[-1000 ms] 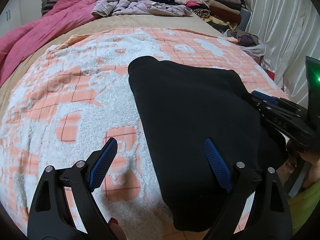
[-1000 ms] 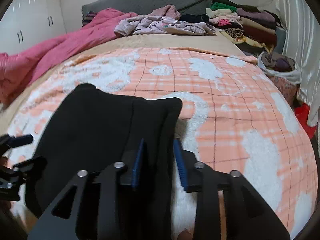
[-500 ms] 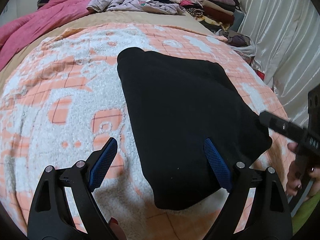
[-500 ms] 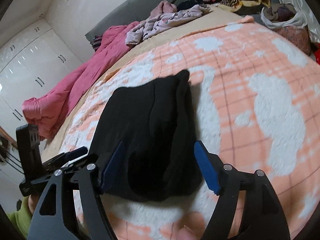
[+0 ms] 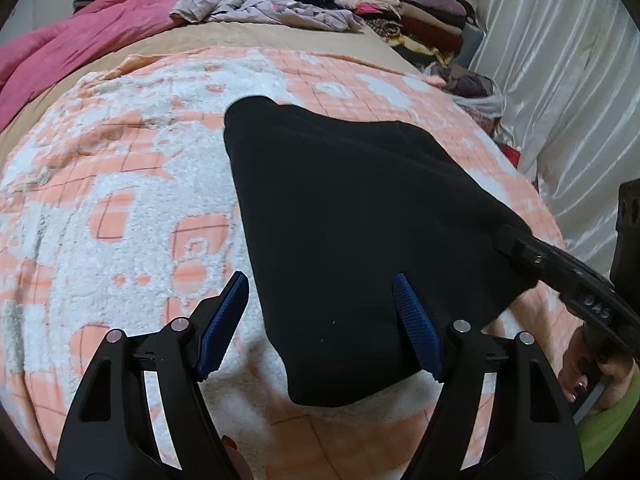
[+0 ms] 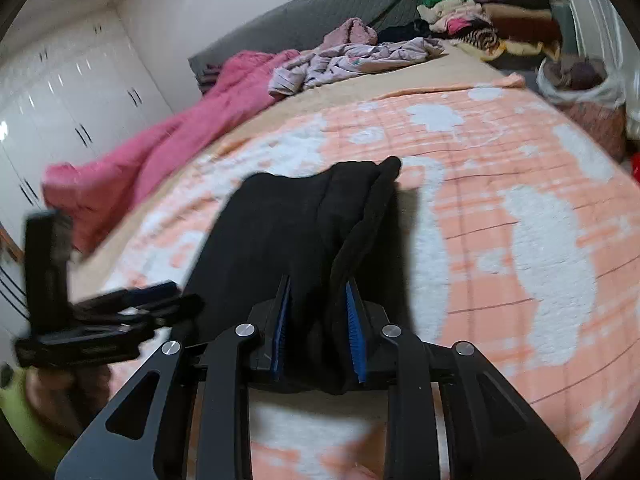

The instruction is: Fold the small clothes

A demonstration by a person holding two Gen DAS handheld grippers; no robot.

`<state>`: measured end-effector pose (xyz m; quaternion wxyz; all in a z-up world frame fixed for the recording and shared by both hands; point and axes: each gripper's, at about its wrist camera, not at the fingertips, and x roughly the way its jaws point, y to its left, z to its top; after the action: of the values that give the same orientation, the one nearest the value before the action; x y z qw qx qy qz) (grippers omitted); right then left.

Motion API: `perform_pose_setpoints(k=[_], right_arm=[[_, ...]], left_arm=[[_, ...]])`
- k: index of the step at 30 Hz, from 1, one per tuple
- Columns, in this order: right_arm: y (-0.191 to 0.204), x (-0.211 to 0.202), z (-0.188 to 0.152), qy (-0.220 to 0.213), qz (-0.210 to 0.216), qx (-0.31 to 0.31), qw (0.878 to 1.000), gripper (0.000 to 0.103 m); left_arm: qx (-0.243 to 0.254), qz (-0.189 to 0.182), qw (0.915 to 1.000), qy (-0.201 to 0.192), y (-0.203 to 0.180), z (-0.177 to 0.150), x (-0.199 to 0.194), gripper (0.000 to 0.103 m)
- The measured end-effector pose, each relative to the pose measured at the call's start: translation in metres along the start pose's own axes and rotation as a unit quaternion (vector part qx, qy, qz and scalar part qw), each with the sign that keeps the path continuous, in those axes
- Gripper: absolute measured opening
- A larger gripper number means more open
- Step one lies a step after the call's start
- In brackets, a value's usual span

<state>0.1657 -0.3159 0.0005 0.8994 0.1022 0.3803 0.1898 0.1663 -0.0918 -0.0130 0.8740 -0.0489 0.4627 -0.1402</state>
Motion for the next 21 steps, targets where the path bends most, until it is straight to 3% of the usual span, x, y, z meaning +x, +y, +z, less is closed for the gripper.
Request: perform_pose_setpoints(k=[5, 8, 9, 16, 21], right_arm=[[-0.008, 0.015, -0.018, 0.011, -0.03, -0.008, 0.999, 0.026], [-0.015, 0.018, -0.021, 0.009, -0.046, 0.007, 0.999, 0.046], [-0.018, 0.019, -0.022, 0.009, -0.046, 0.013, 0.999, 0.048], [-0.037, 0.033, -0.027, 0.023, -0.018, 0.081, 0.996, 0.055], [-0.033, 0.031, -0.023, 0.03, -0.021, 0.09, 0.995, 0.057]], left_arm=[[0.018, 0.013, 0.9997, 0.009, -0.006, -0.008, 0.01, 0.073], [0.017, 0.015, 0.9997, 0.011, -0.005, -0.01, 0.014, 0.075], [0.017, 0.016, 0.9997, 0.011, -0.004, -0.011, 0.014, 0.076], [0.0, 0.002, 0.9999, 0.017, 0.0, -0.013, 0.017, 0.076], [-0.002, 0.002, 0.9998, 0.018, 0.0, -0.013, 0.016, 0.076]])
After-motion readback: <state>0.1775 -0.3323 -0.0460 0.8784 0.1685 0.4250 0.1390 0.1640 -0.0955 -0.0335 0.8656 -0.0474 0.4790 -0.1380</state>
